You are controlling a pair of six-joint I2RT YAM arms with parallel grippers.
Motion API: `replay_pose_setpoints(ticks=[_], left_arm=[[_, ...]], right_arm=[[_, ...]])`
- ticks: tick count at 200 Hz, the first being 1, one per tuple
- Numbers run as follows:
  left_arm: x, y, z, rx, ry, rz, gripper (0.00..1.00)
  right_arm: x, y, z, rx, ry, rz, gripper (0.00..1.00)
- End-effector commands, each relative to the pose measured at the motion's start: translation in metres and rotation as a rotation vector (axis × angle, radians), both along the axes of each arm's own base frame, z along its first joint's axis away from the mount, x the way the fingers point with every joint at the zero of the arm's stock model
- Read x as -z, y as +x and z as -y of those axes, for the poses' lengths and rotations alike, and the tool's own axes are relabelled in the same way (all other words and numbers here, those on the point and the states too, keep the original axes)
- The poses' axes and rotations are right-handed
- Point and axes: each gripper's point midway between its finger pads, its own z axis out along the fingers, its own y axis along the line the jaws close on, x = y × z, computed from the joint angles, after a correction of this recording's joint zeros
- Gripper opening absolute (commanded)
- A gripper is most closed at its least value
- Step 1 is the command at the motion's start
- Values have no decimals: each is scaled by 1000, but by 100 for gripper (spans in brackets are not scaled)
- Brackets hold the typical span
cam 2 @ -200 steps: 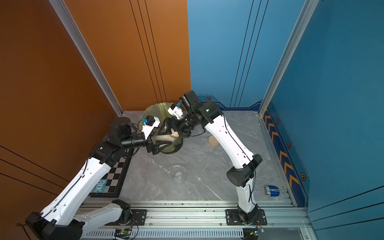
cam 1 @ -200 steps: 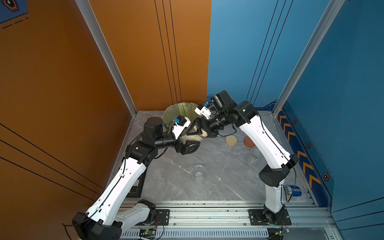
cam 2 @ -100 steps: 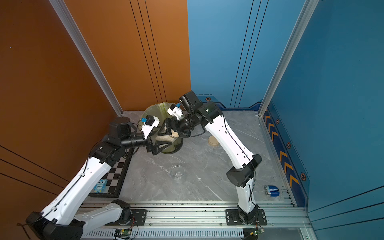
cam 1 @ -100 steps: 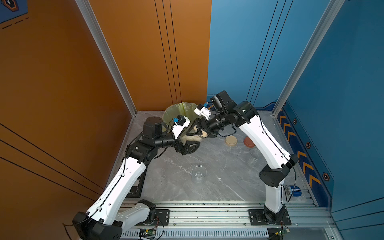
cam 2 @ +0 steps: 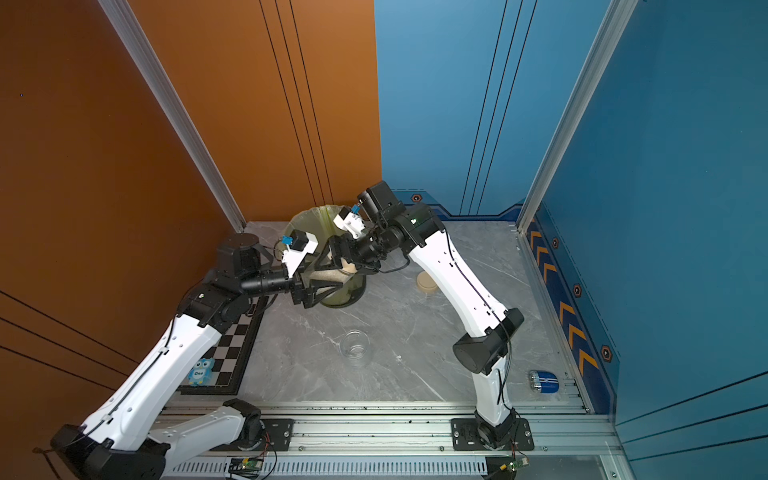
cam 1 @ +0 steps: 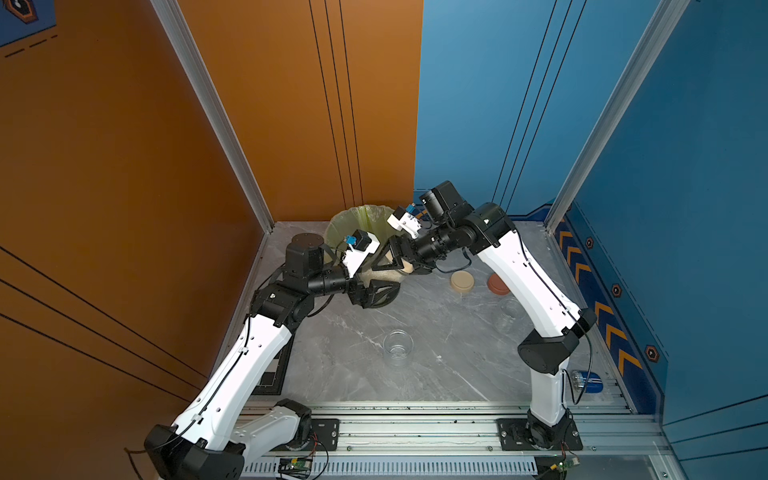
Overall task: Empty moldy rice from jars
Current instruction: Adjust the jar.
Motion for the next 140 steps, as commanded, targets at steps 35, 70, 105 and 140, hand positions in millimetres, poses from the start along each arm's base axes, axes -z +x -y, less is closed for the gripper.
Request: replay_pose_setpoints(ticks=[35, 70, 105, 140], left_arm=[[-3, 32, -9, -198, 77, 119, 37], [-2, 34, -9, -206, 76, 111, 0], [-6, 36, -10, -218, 40, 107, 0], [-22, 41, -14, -232, -43, 128, 0]], right_arm=[[-45, -57, -18, -158, 148, -15, 0], [-44, -56, -18, -153, 146, -18, 0], [-43, -49, -15, -132, 141, -14, 40], [-41, -41, -12, -107, 132, -5, 90]])
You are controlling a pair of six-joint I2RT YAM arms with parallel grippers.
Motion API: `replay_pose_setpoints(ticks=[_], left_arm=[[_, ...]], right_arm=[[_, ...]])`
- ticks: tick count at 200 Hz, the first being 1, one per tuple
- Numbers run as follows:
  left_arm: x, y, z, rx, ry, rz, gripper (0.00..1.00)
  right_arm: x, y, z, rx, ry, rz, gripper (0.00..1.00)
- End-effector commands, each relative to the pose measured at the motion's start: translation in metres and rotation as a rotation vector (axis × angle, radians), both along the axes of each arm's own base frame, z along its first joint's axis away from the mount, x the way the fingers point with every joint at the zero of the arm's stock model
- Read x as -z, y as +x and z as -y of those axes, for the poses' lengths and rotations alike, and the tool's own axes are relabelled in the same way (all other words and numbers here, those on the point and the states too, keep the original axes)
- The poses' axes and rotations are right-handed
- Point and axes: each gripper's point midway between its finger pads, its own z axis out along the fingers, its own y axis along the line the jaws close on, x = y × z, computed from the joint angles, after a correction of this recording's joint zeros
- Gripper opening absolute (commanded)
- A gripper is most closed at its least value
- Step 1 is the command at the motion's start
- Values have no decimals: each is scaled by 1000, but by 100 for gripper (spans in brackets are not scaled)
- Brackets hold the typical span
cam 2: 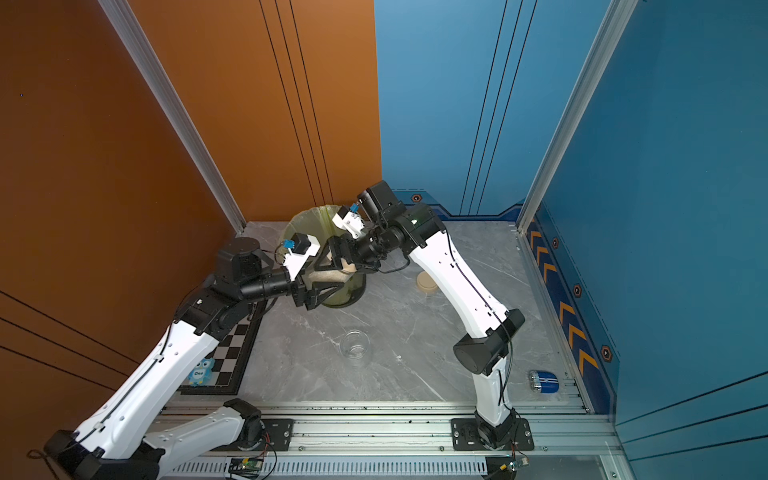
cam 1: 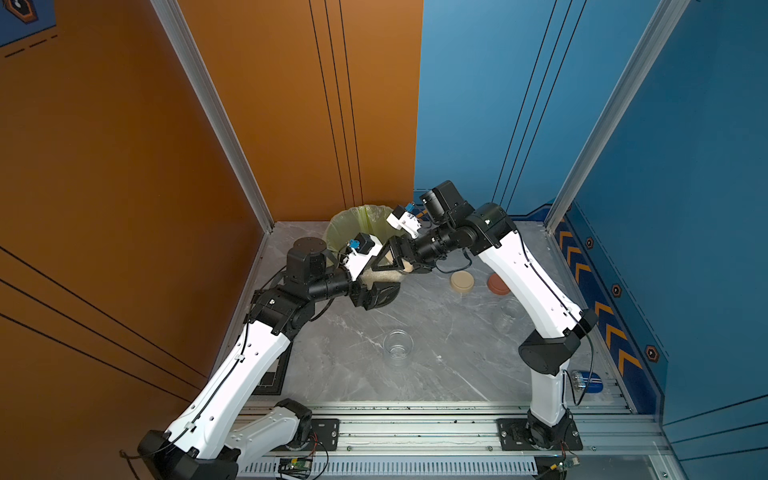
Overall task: Empty moldy rice from jars
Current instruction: Adjust the jar.
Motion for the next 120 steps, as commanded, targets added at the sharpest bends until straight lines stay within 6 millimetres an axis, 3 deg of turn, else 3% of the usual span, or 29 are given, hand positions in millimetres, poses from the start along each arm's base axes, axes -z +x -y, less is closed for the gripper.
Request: replay_pose_setpoints(ticks=[1, 21, 43, 120], left_arm=[[-22, 39, -13, -160, -76, 91, 0], [-31, 43, -17, -171, -124, 96, 0], [-40, 47, -23, -185, -172, 101, 0], [-44, 52, -38, -207, -223, 77, 0]], right_arm=[[-39, -42, -11, -102, 129, -43, 91], [-38, -37, -9, -86, 123, -35, 100], [-37, -31, -6, -68, 117, -28, 100], [-40, -9, 10, 21, 92, 49, 100]])
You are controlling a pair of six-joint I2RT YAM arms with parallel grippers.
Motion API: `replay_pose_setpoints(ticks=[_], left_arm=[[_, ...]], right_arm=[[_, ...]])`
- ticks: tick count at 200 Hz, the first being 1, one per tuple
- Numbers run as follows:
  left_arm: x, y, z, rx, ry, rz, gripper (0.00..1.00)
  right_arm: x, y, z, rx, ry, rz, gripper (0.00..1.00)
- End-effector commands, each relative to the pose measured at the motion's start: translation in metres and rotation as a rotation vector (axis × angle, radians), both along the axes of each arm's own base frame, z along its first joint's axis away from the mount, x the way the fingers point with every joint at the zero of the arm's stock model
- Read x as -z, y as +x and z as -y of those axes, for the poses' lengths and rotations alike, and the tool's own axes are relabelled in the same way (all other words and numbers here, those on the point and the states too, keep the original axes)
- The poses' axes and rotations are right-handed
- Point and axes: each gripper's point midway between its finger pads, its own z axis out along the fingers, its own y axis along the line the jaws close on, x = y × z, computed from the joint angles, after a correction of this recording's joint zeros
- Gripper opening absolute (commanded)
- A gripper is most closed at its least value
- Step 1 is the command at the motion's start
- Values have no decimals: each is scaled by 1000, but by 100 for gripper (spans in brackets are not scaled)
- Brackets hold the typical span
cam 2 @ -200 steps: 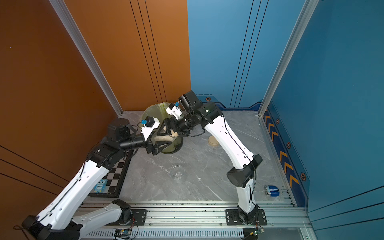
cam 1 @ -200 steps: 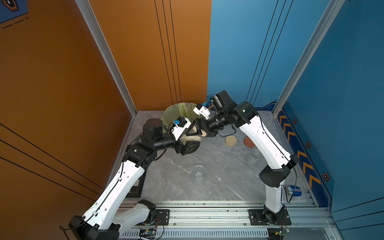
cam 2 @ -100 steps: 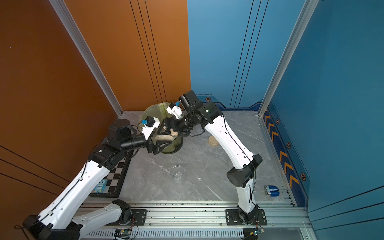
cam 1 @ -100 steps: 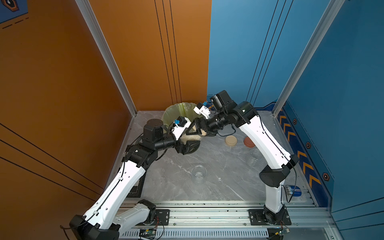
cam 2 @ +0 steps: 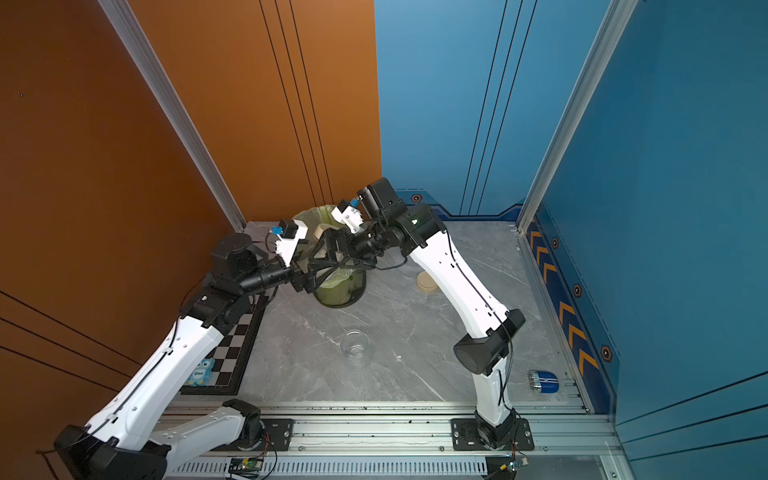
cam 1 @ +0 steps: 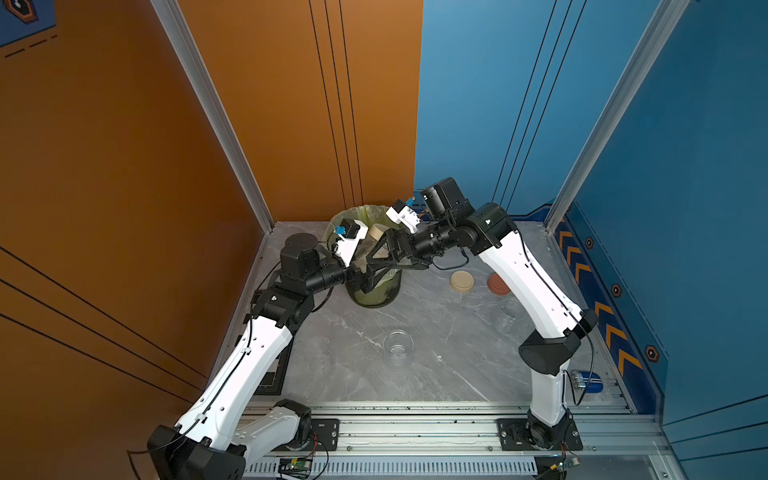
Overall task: Empty moldy rice from jars
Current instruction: Adjust the jar, then open the lid of the jar.
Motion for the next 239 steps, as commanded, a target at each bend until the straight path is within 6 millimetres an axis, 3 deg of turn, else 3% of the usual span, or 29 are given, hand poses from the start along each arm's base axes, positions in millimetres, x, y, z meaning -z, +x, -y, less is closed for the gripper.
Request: replay_pose_setpoints(ticks=[1, 43, 49, 95, 164, 239], left_arm=[[-30, 13, -16, -69, -81, 87, 0], [-34, 12, -19, -74, -117, 77, 0], [-34, 12, -19, -72, -119, 75, 0], [-34, 9, -20, -71, -127, 70, 0], [-29, 8, -21, -67, -130, 52, 0], [-22, 7, -22, -65, -130, 33, 0]], right_arm=[[-27, -19, 16, -18, 36, 44, 100], [-31, -6, 26, 62, 9, 98, 100], [-32, 7, 36, 105, 7, 108, 100], [-43, 41, 43, 232, 37, 147, 100], [-45, 66, 26, 272, 100, 139, 100], [-38, 70, 6, 259, 105, 151, 100]])
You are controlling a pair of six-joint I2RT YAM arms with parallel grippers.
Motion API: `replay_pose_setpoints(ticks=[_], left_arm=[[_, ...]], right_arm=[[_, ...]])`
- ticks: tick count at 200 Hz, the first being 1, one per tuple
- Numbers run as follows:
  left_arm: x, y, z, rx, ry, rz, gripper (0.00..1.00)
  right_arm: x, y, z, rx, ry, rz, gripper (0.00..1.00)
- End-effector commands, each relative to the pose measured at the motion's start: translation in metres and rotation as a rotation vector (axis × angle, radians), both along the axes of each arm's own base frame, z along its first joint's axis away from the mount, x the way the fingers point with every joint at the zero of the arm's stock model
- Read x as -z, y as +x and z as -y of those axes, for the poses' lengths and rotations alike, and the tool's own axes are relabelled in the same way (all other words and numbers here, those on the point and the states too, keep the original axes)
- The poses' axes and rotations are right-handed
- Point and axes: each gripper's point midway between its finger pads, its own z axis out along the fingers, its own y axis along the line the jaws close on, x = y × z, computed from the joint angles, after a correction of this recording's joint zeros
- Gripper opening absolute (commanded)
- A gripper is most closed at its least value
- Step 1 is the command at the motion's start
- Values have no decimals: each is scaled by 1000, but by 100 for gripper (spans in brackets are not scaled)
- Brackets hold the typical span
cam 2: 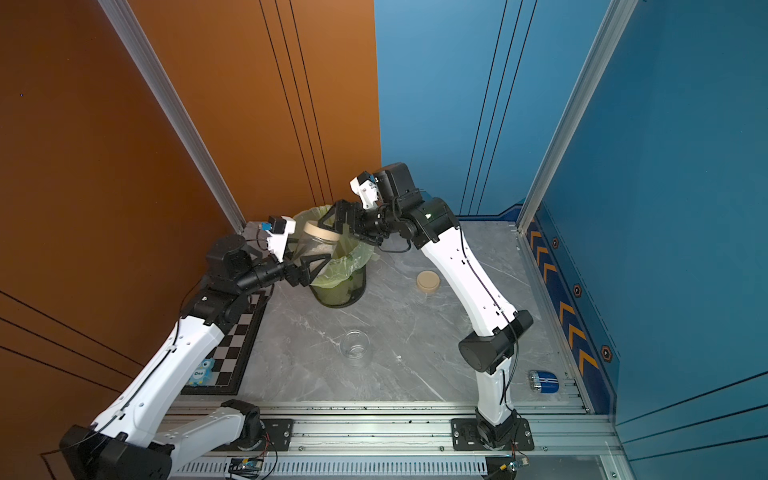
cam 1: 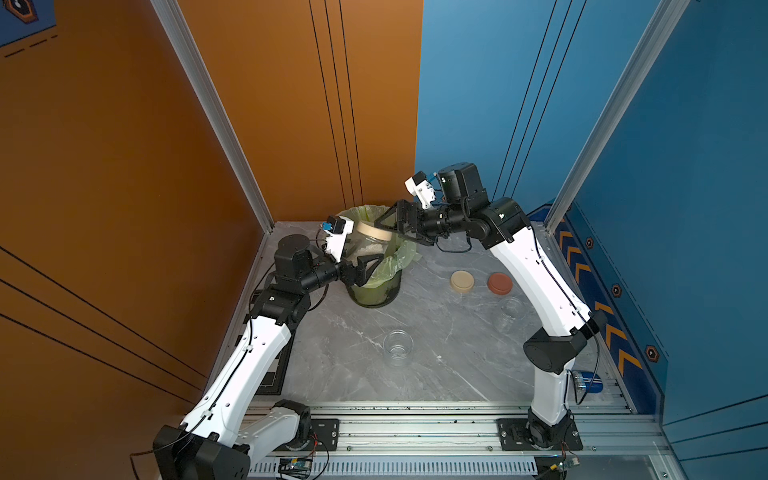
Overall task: Empty moldy rice from jars
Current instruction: Open the lid of the jar.
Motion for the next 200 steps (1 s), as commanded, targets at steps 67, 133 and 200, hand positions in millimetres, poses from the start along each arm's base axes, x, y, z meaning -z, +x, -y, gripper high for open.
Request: replay_pose_setpoints(ticks=[67, 133, 200], left_arm=[[-31, -11, -1, 26, -47, 106, 0], [-33, -11, 0, 33, -52, 105, 0], [-34, -13, 1, 41, -55, 99, 0]], right_arm=[[-1, 5, -19, 2, 8, 46, 99], [2, 8, -24, -9, 10, 52, 97], [8, -5, -39, -54, 0, 59, 90]])
